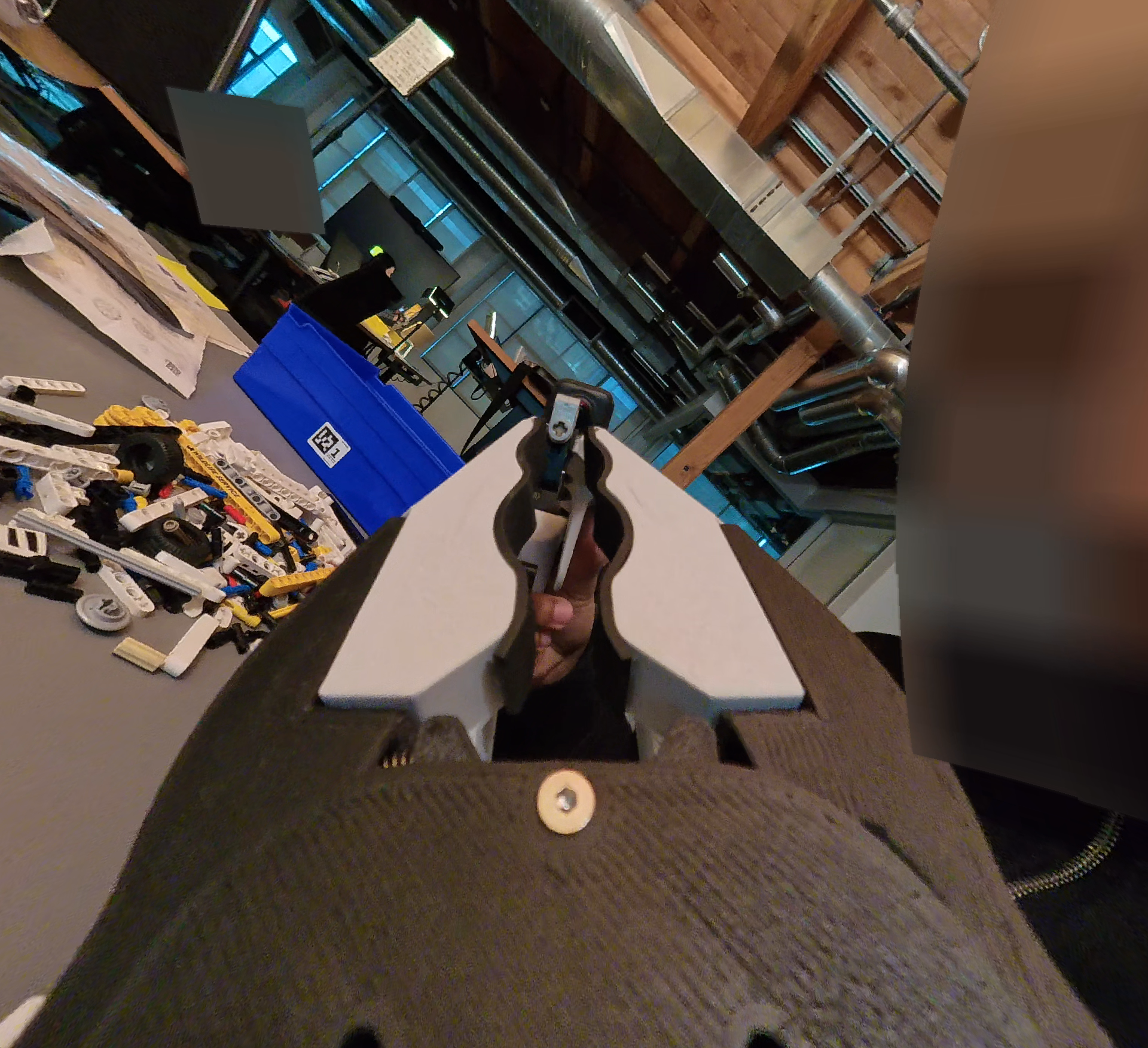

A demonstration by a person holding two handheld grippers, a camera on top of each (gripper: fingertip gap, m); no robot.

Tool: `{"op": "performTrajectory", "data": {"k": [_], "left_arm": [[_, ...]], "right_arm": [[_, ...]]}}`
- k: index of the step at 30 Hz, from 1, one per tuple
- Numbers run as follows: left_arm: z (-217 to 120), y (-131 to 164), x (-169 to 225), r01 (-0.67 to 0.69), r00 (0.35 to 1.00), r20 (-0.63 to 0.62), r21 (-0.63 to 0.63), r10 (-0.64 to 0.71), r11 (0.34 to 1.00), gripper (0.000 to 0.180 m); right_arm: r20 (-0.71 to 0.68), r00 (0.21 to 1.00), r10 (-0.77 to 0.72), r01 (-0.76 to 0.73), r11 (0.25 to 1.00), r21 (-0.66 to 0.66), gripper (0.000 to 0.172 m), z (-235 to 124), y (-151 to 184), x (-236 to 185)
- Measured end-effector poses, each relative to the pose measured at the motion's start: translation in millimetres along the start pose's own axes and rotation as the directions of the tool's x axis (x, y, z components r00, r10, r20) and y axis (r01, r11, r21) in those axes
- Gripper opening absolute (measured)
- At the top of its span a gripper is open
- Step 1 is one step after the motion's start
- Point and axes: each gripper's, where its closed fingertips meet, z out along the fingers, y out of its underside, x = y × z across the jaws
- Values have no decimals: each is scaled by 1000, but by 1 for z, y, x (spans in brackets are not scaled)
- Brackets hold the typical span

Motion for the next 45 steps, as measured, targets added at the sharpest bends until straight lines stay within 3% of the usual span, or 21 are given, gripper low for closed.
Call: {"op": "performTrajectory", "data": {"k": [17,24,27,31,32,45], "left_arm": [[-1,7,-1,-32,999,-8,-57,32,998,4],[-1,8,-5,-30,1000,0,-62,30,998,9],[-1,8,-5,-23,1000,-8,-67,23,998,20],[0,10,-4,-34,999,-5,-81,33,996,11],[0,10,-4,-38,999,-4,-80,38,996,5],[1,7,0,-77,997,21,-93,79,993,5]], "right_arm": [[33,999,33,-31,997,-71,3,1,10,-2],[36,998,51,-48,995,-89,4,1,12,-1],[23,999,42,-39,994,-103,3,0,13,0],[32,998,48,-45,993,-109,4,1,15,-1],[29,999,46,-43,993,-108,4,1,15,-1],[73,994,77,-77,997,-4,4,3,7,-4]]}}
